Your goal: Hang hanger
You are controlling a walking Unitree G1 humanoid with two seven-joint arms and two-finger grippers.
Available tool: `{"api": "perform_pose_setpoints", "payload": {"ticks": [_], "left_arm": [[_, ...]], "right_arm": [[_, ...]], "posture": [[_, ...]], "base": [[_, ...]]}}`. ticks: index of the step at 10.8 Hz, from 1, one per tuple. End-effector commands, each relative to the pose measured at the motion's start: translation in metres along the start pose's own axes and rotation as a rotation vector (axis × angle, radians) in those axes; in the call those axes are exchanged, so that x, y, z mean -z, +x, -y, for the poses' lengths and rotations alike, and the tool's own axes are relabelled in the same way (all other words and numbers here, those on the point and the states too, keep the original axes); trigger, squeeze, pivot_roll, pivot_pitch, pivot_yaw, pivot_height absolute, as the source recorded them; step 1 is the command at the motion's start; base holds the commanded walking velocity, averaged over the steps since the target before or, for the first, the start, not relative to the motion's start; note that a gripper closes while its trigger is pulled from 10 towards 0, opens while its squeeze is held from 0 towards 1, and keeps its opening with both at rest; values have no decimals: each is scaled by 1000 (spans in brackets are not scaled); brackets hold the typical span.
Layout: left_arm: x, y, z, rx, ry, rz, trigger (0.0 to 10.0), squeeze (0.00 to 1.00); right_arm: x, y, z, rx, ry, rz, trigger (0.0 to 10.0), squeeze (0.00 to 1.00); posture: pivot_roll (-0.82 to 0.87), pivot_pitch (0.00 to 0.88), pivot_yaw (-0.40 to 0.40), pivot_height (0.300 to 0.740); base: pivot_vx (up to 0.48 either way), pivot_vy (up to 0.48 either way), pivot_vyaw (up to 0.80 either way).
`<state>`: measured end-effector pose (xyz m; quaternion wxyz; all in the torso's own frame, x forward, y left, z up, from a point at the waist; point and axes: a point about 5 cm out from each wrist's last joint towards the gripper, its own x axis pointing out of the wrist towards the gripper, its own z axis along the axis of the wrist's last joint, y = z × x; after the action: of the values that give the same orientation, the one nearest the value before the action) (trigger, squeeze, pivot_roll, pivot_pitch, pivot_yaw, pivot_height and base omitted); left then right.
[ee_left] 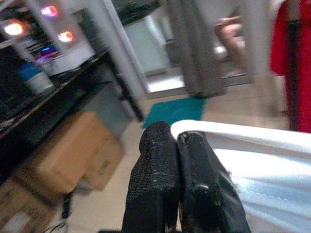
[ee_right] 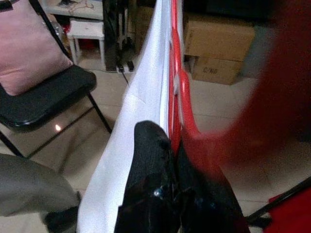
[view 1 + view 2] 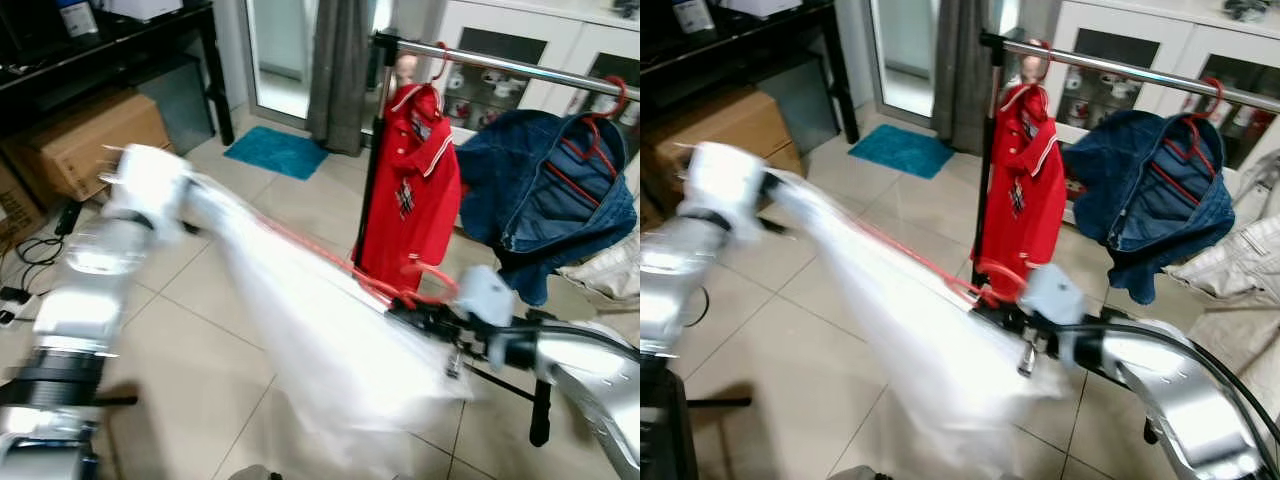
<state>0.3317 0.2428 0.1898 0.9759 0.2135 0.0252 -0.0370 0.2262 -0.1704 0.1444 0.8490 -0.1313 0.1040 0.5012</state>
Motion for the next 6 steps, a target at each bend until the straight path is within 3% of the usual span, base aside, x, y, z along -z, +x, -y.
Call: {"api": "perform_pose_setpoints", "payload": {"ticks": [1, 2, 3, 4, 5, 6], "left_arm": [[0, -3, -24, -132, 22, -7, 0, 0], [18, -4, 5, 12, -25, -52, 0, 0], [18, -6, 30, 155, -93, -35, 0, 0], [10, -15, 73, 416, -182, 17, 0, 0], [5, -30, 110, 673, -184, 46, 0, 0], [3, -34, 122, 747, -192, 60, 0, 0]], "right_arm": [[9, -9, 5, 19, 46, -29, 0, 0], [2, -8, 11, 96, 128, 77, 0, 0], [-3, -4, 18, 190, 159, 114, 0, 0], [-9, 8, 29, 336, 220, 163, 0, 0], [-15, 20, 42, 501, 316, 222, 0, 0], [-18, 24, 48, 580, 365, 264, 0, 0]], "posture": [[-76, 0, 12, 740], [-78, 0, 17, 740], [-78, 0, 18, 740], [-75, 0, 16, 740], [-73, 0, 13, 740], [-72, 0, 12, 740]], "base": [[0, 0, 0], [0, 0, 0], [0, 0, 0], [0, 0, 0], [0, 0, 0], [0, 0, 0]]}}
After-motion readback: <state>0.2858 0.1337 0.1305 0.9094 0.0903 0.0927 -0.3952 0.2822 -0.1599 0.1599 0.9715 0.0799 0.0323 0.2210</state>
